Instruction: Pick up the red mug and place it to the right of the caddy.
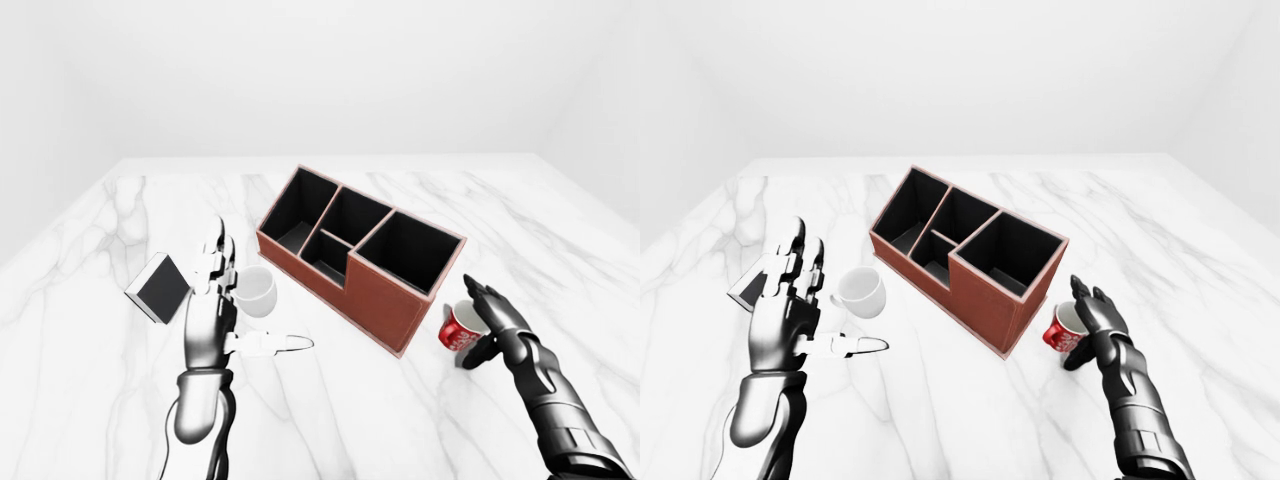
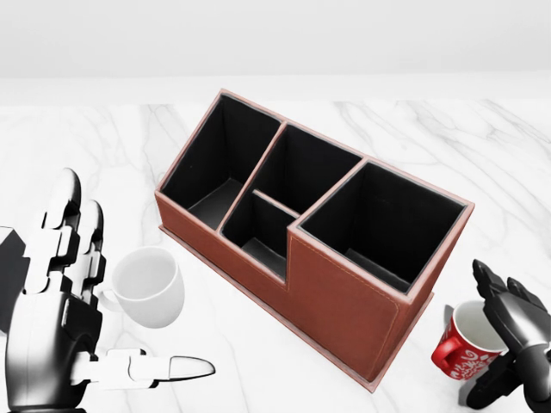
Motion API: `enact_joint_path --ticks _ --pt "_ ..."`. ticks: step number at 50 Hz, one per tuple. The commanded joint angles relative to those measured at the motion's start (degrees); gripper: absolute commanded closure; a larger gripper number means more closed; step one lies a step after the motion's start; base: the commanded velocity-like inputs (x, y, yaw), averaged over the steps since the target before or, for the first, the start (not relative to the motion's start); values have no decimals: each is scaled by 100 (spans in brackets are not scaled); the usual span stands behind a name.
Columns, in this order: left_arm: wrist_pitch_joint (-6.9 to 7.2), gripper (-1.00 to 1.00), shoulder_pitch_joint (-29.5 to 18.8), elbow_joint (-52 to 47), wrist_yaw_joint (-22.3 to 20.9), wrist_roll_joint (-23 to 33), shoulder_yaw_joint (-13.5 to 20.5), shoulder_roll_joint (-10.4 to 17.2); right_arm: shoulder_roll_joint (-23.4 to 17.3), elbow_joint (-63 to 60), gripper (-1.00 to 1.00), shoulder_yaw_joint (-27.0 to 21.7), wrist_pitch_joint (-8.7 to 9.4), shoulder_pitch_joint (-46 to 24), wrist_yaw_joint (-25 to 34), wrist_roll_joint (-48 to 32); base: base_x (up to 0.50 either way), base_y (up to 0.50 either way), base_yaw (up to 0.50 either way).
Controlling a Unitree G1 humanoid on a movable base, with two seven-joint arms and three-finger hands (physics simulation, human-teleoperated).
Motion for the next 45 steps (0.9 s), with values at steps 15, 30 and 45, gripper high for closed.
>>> enact_joint_path --ticks 15,30,45 --pt "0 -100 -31 120 61 37 -47 -9 158 -2668 -100 -747 0 841 1247 141 0 0 0" --pt "0 -100 -14 126 69 45 -69 -6 930 -6058 -100 -2648 0 2250 3414 751 0 0 0" --pt "0 -100 4 13 56 19 -46 0 1297 -8241 -100 -5054 118 2603 3414 3013 0 0 0"
